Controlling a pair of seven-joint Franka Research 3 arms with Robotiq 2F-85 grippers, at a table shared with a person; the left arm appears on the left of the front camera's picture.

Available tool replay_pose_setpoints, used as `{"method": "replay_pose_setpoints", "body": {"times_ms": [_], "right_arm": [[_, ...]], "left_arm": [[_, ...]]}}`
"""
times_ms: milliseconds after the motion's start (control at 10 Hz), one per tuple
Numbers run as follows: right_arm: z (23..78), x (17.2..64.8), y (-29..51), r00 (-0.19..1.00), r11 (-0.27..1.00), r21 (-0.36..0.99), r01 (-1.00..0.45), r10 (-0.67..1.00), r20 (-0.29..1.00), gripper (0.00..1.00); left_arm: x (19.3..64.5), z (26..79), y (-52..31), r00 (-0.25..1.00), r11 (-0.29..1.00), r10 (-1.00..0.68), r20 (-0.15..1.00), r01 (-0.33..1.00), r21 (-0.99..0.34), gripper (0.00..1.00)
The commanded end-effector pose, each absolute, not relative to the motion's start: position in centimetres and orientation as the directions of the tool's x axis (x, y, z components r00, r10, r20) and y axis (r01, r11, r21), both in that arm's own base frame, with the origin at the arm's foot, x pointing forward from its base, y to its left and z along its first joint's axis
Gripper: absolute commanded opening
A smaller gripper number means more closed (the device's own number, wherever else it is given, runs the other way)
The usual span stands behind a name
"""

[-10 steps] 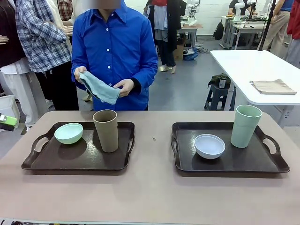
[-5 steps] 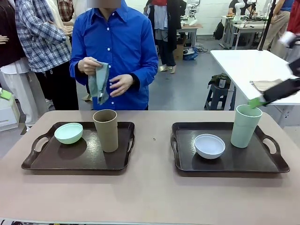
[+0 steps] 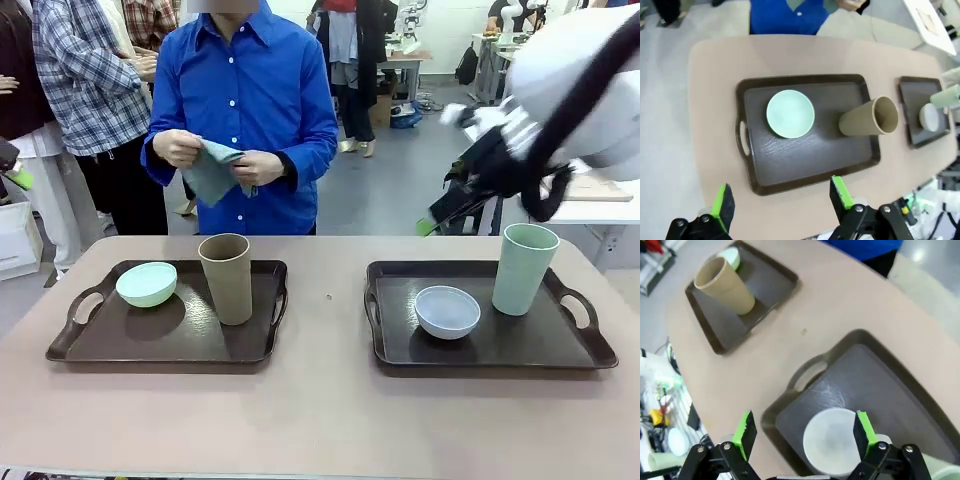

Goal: Set up a tray with a mat and arrange the tableware.
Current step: Pick up the Picnic Bowl and Reusable plastic cup from the Handle tray in front of the human's position and hold them in the air.

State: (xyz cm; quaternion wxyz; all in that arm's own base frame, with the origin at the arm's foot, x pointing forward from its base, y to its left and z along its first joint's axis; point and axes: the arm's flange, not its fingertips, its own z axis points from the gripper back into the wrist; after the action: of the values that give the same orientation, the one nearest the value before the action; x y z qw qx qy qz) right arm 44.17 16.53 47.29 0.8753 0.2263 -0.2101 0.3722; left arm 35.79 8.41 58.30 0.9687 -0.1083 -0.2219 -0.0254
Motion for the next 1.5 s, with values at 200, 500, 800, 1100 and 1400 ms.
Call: {"method": "replay_pose_setpoints", "body": {"times_ms": [200, 500, 800, 1100, 1400], "right_arm": [[45.7, 46.3, 18.1, 0.657, 0.517, 0.406, -0.754, 0.608, 0.445, 1.0], [44.5, 46.3, 19.7, 0.642, 0.572, 0.306, -0.761, 0.599, 0.478, 1.0], [44.5, 46.3, 19.7, 0.642, 0.572, 0.306, -0.761, 0.599, 0.478, 1.0], [43.4, 50.6, 24.1, 0.377, 0.329, 0.188, -0.925, 0.747, 0.547, 1.0], [42.3, 52.8, 28.5, 0.065, 0.027, 0.066, -0.997, 0.733, 0.678, 1.0]], "left_arm": [[37.3, 60.1, 7.1, 0.92, 0.945, 0.053, 0.388, 0.079, -0.317, 1.0], [37.0, 59.0, 7.0, 0.916, 0.981, 0.032, 0.399, 0.047, -0.186, 1.0], [37.0, 59.0, 7.0, 0.916, 0.981, 0.032, 0.399, 0.047, -0.186, 1.0], [40.2, 59.1, 4.5, 0.942, 0.984, -0.063, 0.33, 0.115, -0.139, 1.0], [42.5, 57.5, 4.2, 0.959, 0.979, -0.086, 0.271, 0.132, -0.155, 1.0]]}}
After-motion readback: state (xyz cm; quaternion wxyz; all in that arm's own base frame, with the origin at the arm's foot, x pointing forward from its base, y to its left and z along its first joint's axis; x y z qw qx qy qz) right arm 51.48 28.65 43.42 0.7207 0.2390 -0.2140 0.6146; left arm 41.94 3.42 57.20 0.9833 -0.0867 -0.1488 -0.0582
